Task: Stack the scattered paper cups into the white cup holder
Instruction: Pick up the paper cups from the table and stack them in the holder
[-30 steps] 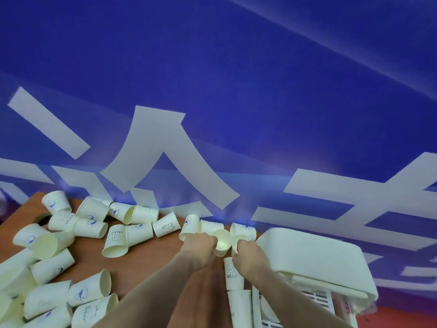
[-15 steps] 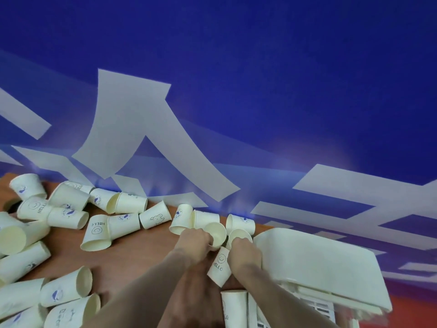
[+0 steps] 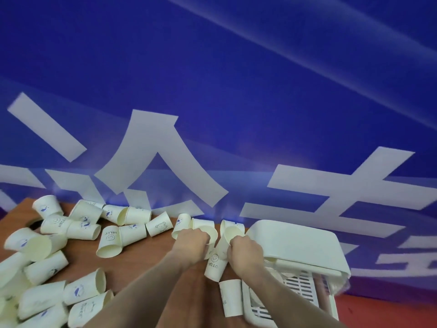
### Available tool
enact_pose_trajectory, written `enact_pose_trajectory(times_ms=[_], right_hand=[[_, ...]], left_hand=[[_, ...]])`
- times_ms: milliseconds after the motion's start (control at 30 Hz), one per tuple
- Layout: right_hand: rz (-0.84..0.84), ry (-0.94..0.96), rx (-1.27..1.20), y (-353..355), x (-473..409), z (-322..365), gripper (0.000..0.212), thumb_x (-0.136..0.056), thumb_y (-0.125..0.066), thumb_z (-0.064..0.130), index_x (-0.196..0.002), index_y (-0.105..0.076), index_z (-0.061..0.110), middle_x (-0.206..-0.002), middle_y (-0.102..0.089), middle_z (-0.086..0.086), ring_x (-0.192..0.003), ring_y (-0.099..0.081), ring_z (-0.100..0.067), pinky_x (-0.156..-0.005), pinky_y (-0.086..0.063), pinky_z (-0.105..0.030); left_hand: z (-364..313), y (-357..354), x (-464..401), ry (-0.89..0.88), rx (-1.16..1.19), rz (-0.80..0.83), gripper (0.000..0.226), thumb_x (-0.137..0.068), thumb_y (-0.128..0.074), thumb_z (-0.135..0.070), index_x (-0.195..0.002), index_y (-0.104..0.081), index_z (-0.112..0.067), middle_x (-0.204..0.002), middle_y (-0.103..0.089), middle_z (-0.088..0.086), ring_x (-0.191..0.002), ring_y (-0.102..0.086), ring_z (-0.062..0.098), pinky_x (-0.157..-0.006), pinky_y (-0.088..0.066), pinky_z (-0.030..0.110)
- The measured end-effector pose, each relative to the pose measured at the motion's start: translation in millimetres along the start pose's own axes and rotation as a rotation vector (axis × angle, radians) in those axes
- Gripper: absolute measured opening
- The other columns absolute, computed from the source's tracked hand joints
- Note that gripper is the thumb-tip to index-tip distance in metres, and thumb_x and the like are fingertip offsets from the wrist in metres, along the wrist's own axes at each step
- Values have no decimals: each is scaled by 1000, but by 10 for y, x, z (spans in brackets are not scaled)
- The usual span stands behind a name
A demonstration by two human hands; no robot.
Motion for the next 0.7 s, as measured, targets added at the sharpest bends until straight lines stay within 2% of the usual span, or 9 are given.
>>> enact_pose_trajectory(times_ms=[67, 267, 400, 533, 700], right_hand=[[-30, -7, -13, 45, 163, -10, 21, -94, -48, 25, -102, -67, 20, -100, -68, -3, -91, -65, -23, -66, -38, -27], [-70, 36, -33, 94, 611, -87, 25, -90, -46, 26, -92, -70, 17, -91, -68, -7, -85, -65, -29, -65, -41, -31], [-86, 68, -41, 145, 842, -219, 26, -88, -47, 28, -90, -70, 16, -91, -69, -9, -87, -65, -32, -65, -43, -32], [-131, 128, -65, 306, 1034, -411, 26, -88, -49, 29, -91, -70, 16, -93, -68, -11, -89, -65, -32, -66, -42, -32], [-133, 202, -97, 508, 1270, -713, 21, -86, -50, 30, -79, -66, 17, -83, -66, -9, -83, -62, -31, -62, -35, -30]], left_hand=[[-52, 45, 120, -18, -5, -11, 22, -95, -47, -30, -103, -66, -21, -105, -68, 5, -98, -63, 26, -78, -43, 33], [-304, 153, 450, -98, -81, -5, 18, -93, -48, -28, -92, -64, -19, -99, -69, 5, -92, -64, 26, -67, -34, 32], [-531, 226, 630, -90, -70, -2, 13, -90, -48, -26, -84, -58, -22, -98, -68, 5, -92, -63, 26, -66, -34, 31], [-770, 350, 769, -57, -50, -37, 17, -89, -49, -25, -87, -63, -17, -97, -69, 5, -91, -63, 26, -66, -37, 30], [-1110, 453, 889, -18, -10, -51, 21, -88, -51, -27, -95, -69, -17, -99, -68, 4, -91, -62, 23, -74, -47, 33]])
Point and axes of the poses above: each hand's wrist, its own x-axis away from the middle knuckle, its own y-axis out of the back of the hand, z = x × y, the point moved 7 cm from there along -x, towards the middle knuckle
